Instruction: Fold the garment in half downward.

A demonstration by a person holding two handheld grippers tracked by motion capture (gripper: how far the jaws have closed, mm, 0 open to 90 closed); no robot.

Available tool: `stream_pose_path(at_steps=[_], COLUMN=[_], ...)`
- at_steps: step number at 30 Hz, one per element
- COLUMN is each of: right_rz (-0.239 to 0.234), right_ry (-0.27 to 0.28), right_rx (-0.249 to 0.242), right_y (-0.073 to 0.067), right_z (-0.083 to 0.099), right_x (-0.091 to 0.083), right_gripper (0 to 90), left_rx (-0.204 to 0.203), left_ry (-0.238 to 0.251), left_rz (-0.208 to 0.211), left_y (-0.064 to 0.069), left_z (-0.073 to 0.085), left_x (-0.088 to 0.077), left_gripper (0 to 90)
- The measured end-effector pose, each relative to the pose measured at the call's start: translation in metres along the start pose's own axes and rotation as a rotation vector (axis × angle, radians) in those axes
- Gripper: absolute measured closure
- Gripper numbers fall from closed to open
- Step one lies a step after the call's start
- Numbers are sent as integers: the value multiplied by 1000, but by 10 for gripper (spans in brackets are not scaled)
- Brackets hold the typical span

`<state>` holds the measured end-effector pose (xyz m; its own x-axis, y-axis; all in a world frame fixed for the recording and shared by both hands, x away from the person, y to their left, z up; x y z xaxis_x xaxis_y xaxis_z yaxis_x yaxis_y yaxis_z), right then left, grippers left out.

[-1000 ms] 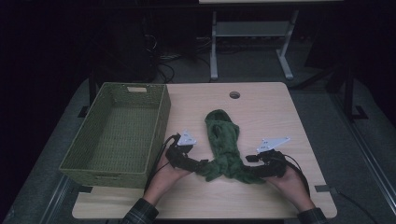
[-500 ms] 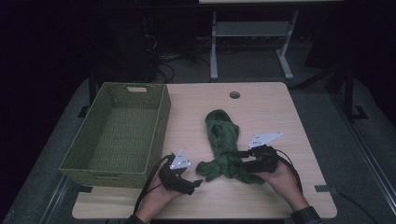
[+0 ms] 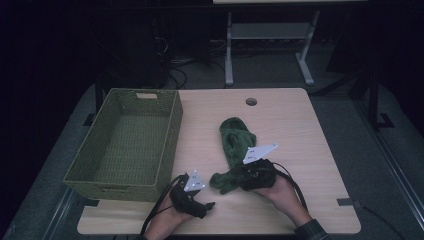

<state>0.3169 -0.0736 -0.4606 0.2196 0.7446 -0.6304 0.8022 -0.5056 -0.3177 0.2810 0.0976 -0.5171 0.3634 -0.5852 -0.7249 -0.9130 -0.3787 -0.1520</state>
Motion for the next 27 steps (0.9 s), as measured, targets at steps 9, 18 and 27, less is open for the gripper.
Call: stream_pose_path(at_steps=[9, 18, 27], right_rz=[-12, 32, -1], right_ry=[-51, -95, 28], right_rx=[-40, -68, -24], right_y=[-12, -8, 0], right_z=[-4, 5, -10], right_x=[31, 51, 16], right_gripper=[588, 813, 791], left_rx=[9, 15, 9], left_ry=[44, 38, 44], left_rz=[7, 8, 7], left_y=[0, 0, 0], left_z=[2, 3, 2], left_x=[0, 0, 0], left_gripper=[129, 129, 129])
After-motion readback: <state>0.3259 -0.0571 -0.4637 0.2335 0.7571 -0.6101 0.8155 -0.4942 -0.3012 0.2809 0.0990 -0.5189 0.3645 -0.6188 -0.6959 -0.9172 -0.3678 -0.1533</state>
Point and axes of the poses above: each handheld gripper's, and its own axes: x roughly forward along the jaws, z roughly out of its underside, y roughly to its right, the point moved 6 cm from there along x, roughly forward along the jaws, and after that the axes turned 12 degrees about x, right-handed, at the moved point
